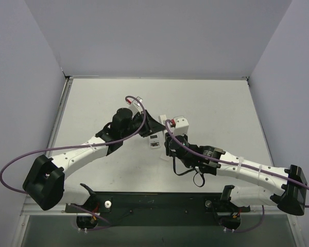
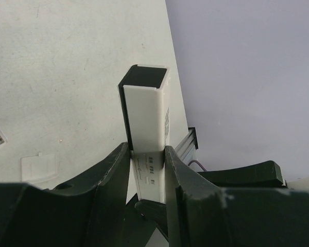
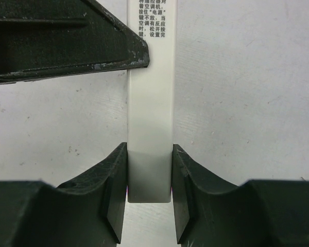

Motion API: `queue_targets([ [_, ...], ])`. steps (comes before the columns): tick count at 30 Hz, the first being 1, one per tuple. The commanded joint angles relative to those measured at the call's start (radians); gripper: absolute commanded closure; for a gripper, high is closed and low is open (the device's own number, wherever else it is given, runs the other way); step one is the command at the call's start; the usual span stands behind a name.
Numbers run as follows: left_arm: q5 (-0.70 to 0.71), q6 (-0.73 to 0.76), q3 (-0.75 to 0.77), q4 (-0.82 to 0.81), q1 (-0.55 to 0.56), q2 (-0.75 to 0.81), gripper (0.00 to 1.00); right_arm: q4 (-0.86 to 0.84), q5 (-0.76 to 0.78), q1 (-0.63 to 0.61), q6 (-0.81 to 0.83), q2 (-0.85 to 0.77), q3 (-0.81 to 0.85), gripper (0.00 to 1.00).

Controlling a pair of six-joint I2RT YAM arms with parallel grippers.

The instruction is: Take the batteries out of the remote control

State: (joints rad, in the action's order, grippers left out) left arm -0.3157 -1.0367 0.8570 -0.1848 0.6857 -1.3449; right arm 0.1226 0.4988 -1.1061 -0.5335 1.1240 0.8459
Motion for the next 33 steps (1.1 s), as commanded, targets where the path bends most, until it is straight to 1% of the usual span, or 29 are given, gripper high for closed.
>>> queue_targets([
  [1,-0.037,0.015,-0.047,0.018,0.054,0.0,0.91,-0.098,0.069,0.017,0.003,0.017,0.061,1.0],
  [3,-0.039,0.017,-0.062,0.019,0.058,-0.007,0.91,-0.101,0.069,0.022,0.004,0.022,0.065,1.0],
  [4,-0.045,0.012,-0.071,0.01,0.063,-0.007,0.89,-0.101,0.069,0.023,0.006,0.022,0.068,1.0],
  [5,-0.049,0.007,-0.09,-0.02,0.066,-0.01,0.83,-0.1,0.069,0.025,0.007,0.023,0.073,1.0],
  [6,-0.052,0.003,-0.101,-0.037,0.071,-0.008,0.76,-0.101,0.07,0.028,0.009,0.023,0.074,1.0],
  [7,-0.056,-0.002,-0.108,-0.054,0.075,-0.008,0.72,-0.104,0.069,0.029,0.012,0.025,0.076,1.0],
  [12,-0.065,0.001,-0.119,-0.08,0.095,-0.016,0.71,-0.115,0.05,0.052,0.006,0.022,0.071,1.0],
  [13,-0.077,-0.003,-0.128,-0.099,0.097,-0.019,0.73,-0.115,0.043,0.054,0.006,0.022,0.071,1.0],
  [14,-0.107,-0.011,-0.137,-0.16,0.097,-0.025,0.73,-0.115,0.04,0.057,0.006,0.02,0.071,1.0],
  [15,-0.115,-0.022,-0.151,-0.182,0.098,-0.026,0.7,-0.115,0.035,0.058,0.009,0.022,0.071,1.0],
  [16,-0.114,-0.042,-0.153,-0.186,0.097,-0.026,0.63,-0.115,0.029,0.058,0.013,0.022,0.07,1.0],
  [17,-0.109,-0.043,-0.151,-0.173,0.097,-0.02,0.52,-0.115,0.026,0.06,0.017,0.02,0.068,1.0],
  [18,-0.106,-0.04,-0.147,-0.163,0.092,-0.017,0.25,-0.115,0.023,0.061,0.017,0.016,0.059,1.0],
  [21,-0.124,-0.013,-0.131,-0.151,0.072,0.018,0.22,-0.115,0.007,0.072,0.01,-0.018,0.029,1.0],
  [22,-0.134,-0.007,-0.133,-0.157,0.052,0.03,0.22,-0.144,-0.005,0.078,0.007,-0.032,0.003,1.0],
  [23,-0.144,-0.005,-0.136,-0.183,0.034,0.059,0.21,-0.152,-0.025,0.087,-0.002,-0.047,-0.014,1.0],
  [24,-0.186,0.0,-0.139,-0.208,0.017,0.073,0.21,-0.162,-0.07,0.095,-0.002,-0.088,-0.031,1.0],
  [25,-0.21,0.01,-0.141,-0.228,-0.024,0.084,0.23,-0.185,-0.1,0.11,-0.005,-0.113,-0.071,1.0],
  [28,-0.305,0.046,-0.139,-0.313,-0.09,0.124,0.27,-0.225,-0.208,0.136,0.001,-0.219,-0.114,1.0],
  [30,-0.347,0.058,-0.141,-0.35,-0.115,0.147,0.29,-0.242,-0.271,0.149,0.013,-0.282,-0.137,1.0],
  [31,-0.394,0.056,-0.139,-0.416,-0.124,0.151,0.31,-0.256,-0.329,0.152,0.017,-0.3,-0.142,1.0],
  [33,-0.43,0.044,-0.13,-0.479,-0.132,0.158,0.33,-0.279,-0.396,0.155,0.02,-0.348,-0.156,1.0],
])
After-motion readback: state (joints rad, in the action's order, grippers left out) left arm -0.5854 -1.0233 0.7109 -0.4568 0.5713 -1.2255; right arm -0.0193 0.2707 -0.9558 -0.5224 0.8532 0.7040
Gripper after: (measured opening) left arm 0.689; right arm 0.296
